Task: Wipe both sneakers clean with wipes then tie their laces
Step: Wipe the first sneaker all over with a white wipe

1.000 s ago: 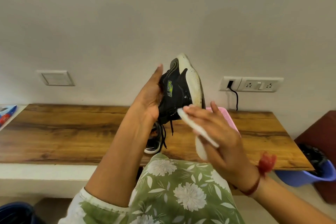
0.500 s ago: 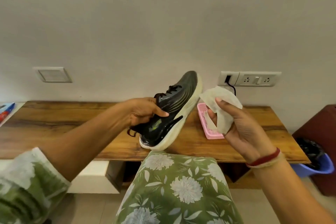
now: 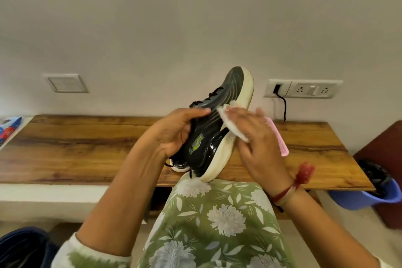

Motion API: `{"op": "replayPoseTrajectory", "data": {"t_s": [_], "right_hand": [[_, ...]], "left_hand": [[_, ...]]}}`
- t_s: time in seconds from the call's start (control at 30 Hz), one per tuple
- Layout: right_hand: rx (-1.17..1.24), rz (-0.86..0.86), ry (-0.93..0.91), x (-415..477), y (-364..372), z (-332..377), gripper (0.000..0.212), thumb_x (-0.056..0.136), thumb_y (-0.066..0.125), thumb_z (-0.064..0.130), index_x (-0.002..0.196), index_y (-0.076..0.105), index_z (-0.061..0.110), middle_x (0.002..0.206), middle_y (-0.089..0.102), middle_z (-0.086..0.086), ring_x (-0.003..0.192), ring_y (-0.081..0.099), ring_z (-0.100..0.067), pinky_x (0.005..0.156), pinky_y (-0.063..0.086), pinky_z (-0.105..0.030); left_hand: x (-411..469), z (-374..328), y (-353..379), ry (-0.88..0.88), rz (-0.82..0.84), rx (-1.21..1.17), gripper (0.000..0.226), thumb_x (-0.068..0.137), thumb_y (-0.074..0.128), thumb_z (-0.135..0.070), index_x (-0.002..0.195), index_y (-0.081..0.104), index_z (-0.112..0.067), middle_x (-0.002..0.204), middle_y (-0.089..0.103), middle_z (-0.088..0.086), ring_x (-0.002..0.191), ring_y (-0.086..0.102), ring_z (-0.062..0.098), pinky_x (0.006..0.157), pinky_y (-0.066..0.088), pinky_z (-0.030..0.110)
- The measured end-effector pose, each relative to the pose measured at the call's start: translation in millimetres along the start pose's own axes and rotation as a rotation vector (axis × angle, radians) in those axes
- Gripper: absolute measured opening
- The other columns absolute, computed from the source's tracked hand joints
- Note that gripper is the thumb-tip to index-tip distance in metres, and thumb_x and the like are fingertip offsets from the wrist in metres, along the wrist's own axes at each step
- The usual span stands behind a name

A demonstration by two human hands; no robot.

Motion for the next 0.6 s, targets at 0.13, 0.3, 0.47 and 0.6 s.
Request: {"op": "replayPoseTrajectory", "data": {"t_s": [0.13, 0.3, 0.47, 0.6], "right_hand": [[-0.045, 0.184, -0.149, -17.3, 14.7, 17.3, 0.050, 0.092, 0.039, 0.018, 0.141, 0.040, 0.007, 0.147, 0.038, -0.005, 0.140, 0.028, -0.015, 0.118, 0.015, -0.028], [-0.168, 0.219, -0.169, -6.1, -1.2, 3.9, 0.052, 0.089, 0.040, 0.017, 0.139, 0.042, 0.005, 0.146, 0.040, -0.008, 0.137, 0.034, -0.018, 0.115, 0.020, -0.040], [-0.185, 0.294, -0.337, -17.0, 7.8, 26.2, 0.047, 0.095, 0.037, 0.022, 0.138, 0.044, 0.003, 0.145, 0.042, -0.010, 0.137, 0.036, -0.019, 0.118, 0.019, -0.033], [-0.093, 0.207, -0.189, -5.0, -0.4, 17.2, 0.049, 0.091, 0.042, 0.016, 0.139, 0.044, 0.004, 0.147, 0.040, -0.008, 0.139, 0.033, -0.017, 0.118, 0.019, -0.036]], "left_hand": [[1.2, -12.0, 7.5, 0.043, -0.001, -0.008, 0.030, 0.094, 0.051, -0.036, 0.094, 0.069, -0.012, 0.081, 0.072, 0.004, 0.069, 0.067, 0.015, 0.067, 0.055, 0.024], [-2.1, -12.9, 13.5, 0.031, -0.013, 0.007, 0.036, 0.096, 0.047, -0.040, 0.095, 0.069, -0.010, 0.081, 0.071, 0.005, 0.071, 0.067, 0.016, 0.069, 0.055, 0.025], [-2.0, -16.0, 17.5, 0.030, -0.032, 0.023, 0.049, 0.094, 0.048, -0.045, 0.110, 0.067, -0.004, 0.094, 0.070, 0.010, 0.084, 0.066, 0.021, 0.091, 0.050, 0.036], [-2.4, -19.1, 20.1, 0.051, -0.036, 0.022, 0.042, 0.095, 0.045, -0.045, 0.098, 0.069, -0.010, 0.084, 0.072, 0.005, 0.075, 0.068, 0.016, 0.076, 0.053, 0.027]]}}
Point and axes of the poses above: each hand's wrist, its own x-axis towards the middle knuckle, its own y-axis out of the palm, z = x × y, the point moved 5 cm from there along x, towards the middle knuckle
